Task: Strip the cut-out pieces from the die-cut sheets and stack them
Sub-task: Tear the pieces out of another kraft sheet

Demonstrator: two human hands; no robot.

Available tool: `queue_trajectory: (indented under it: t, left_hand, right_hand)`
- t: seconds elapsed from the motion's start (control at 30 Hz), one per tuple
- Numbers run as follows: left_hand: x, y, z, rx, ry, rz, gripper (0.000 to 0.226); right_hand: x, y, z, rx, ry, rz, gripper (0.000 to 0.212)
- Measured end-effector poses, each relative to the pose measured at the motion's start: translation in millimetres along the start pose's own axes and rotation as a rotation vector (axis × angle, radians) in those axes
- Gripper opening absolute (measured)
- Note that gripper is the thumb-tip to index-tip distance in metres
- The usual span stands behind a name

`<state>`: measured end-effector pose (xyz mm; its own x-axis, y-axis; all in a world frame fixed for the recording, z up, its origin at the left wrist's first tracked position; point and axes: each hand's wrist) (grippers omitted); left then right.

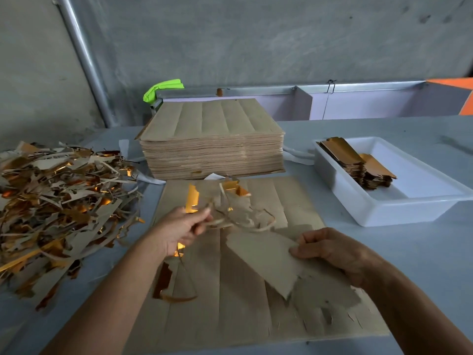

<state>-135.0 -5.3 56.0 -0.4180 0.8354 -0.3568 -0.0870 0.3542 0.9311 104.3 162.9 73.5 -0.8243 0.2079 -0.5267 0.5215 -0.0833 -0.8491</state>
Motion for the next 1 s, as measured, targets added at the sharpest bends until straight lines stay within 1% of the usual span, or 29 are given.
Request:
queue_trajectory:
  t: [0.07, 0.13, 0.2, 0.23, 0.27, 0.37, 0.4, 0.43, 0.5, 0.57, 0.67, 0.7, 0.77, 0.8, 0.83, 0.87, 0.93, 0.97, 1.0]
  left_hand:
    - [4, -4, -4, -0.091, 0.171, 0.026, 0.026]
    - [7, -10, -9, -0.217, 0.332, 0.042, 0.026]
    - [8, -15, -11, -0.327, 0.422, 0.035, 0.027]
    - [7, -17, -10, -0.33, 0.409, 0.002, 0.027]
    - [7, -18, -7, -0.307, 0.348, -0.046, 0.026]
    - [8, -22, 12, -0.25, 0.03, -0.16, 0.044]
    - [8, -23, 18, -0.253, -0.056, -0.162, 0.044]
    - [11, -24, 22, -0.271, -0.106, -0.148, 0.039]
    - [15, -27, 25, -0.321, -0.118, -0.109, 0.032]
    - [18, -26, 25, -0.314, -0.107, -0.079, 0.028]
    - [17, -25, 27, -0.23, -0.156, -0.057, 0.021]
    - [16, -25, 30, -0.201, -0.179, -0.049, 0.02]
    - [14, -25, 38, -0.149, -0.23, -0.033, 0.021]
    - [15, -25, 42, -0.127, -0.215, -0.034, 0.023]
    - [16, -26, 44, -0.112, -0.137, -0.042, 0.025]
    - [19, -26, 44, -0.129, -0.005, -0.046, 0.025]
    - [22, -26, 36, -0.234, 0.243, -0.036, 0.025]
    - [23, -26, 29, -0.242, 0.329, -0.044, 0.028]
    - [21, -25, 24, -0.18, 0.398, -0.074, 0.028]
  right_hand:
    - [-3, 3, -4, -0.069, -0.041, 0.045, 0.009]
    - [-5, 6, -7, -0.098, -0.045, 0.066, 0.009]
    - [-5, 9, -7, -0.083, -0.015, 0.04, 0.011]
    - [-4, 11, -5, -0.062, 0.012, 0.01, 0.012]
    - [-3, 12, -2, -0.036, 0.04, -0.028, 0.011]
    - [3, 11, 13, 0.009, 0.095, -0.144, 0.013]
    - [5, 10, 20, 0.002, 0.101, -0.158, 0.014]
    - [7, 9, 26, -0.016, 0.098, -0.16, 0.014]
    - [10, 8, 34, -0.048, 0.07, -0.158, 0.013]
    - [11, 7, 38, -0.023, 0.047, -0.171, 0.017]
    - [14, 6, 43, -0.021, 0.068, -0.161, 0.041]
    - [16, 5, 46, -0.036, 0.07, -0.154, 0.04]
    - [22, 7, 53, -0.014, 0.073, -0.164, 0.025]
    - [24, 9, 56, 0.018, 0.088, -0.171, 0.017]
    - [25, 10, 57, 0.033, 0.112, -0.168, 0.012]
    - [24, 11, 56, 0.026, 0.142, -0.152, 0.01]
    - [19, 14, 48, -0.052, 0.205, -0.111, 0.012]
    - [16, 16, 41, -0.095, 0.232, -0.095, 0.016]
    - [12, 18, 34, -0.126, 0.256, -0.081, 0.02]
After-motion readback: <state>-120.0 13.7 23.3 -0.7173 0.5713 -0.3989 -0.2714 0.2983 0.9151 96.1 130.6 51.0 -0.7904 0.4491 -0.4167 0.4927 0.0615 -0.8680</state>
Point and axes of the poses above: each hand's wrist, its own x-axis towards the middle knuckle, its own z-axis out of the palm, y = z × x, and after that the axes turned 14 degrees about -y, right-handed
